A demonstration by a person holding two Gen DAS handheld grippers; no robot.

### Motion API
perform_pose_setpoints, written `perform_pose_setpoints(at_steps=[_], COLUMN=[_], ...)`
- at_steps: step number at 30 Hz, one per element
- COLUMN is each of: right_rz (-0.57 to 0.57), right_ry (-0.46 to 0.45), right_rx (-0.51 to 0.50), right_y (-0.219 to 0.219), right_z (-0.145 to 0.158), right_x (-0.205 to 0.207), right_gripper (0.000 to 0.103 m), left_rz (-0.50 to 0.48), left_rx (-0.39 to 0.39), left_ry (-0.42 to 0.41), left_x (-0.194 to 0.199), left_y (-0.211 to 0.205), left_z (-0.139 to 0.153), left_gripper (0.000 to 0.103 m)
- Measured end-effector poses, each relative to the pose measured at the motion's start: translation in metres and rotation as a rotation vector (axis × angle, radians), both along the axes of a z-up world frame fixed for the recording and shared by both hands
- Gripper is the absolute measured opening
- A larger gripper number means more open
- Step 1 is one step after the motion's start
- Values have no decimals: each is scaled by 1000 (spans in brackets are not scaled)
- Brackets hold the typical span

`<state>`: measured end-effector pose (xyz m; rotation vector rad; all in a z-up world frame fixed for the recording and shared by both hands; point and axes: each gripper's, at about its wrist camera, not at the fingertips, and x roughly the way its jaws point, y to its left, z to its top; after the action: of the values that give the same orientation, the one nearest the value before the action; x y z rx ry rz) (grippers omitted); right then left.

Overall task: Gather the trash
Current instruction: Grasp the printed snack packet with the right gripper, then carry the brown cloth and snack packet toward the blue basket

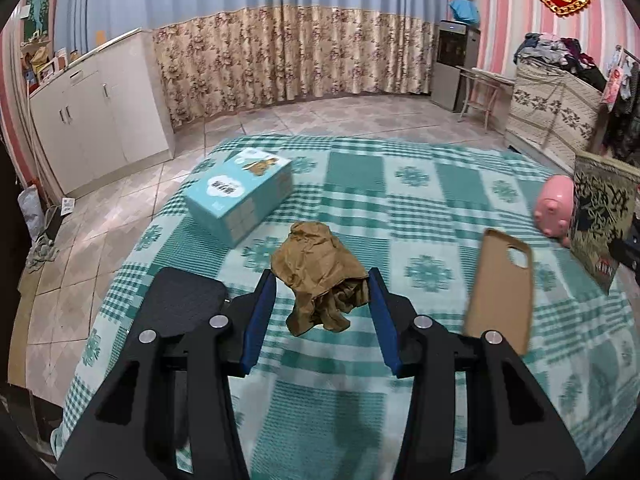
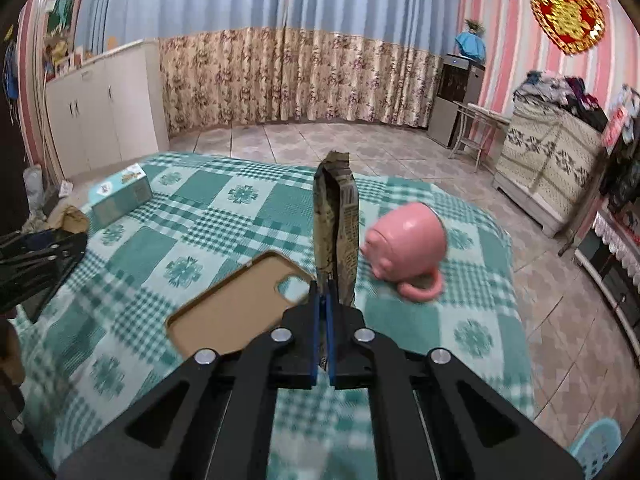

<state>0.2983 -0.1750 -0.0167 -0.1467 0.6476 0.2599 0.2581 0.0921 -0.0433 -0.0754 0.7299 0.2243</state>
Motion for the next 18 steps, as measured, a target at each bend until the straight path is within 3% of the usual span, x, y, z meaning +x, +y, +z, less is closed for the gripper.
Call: perform_pose_setpoints(at_steps=[7,18], right_rz=[-79,-318], right_ry=[-10,-67], right_rx=[47,88], right_y=[-62,-195], right_z=[5,18], right_x=[-50,-137], right_gripper=[3,3], left_rz=[-99,-395], left_rx=[-45,-40], left_ry=[-34,-60], left_x=[-11,-19], left_y=[-57,-214], left_z=[19,35], left_gripper=[46,46])
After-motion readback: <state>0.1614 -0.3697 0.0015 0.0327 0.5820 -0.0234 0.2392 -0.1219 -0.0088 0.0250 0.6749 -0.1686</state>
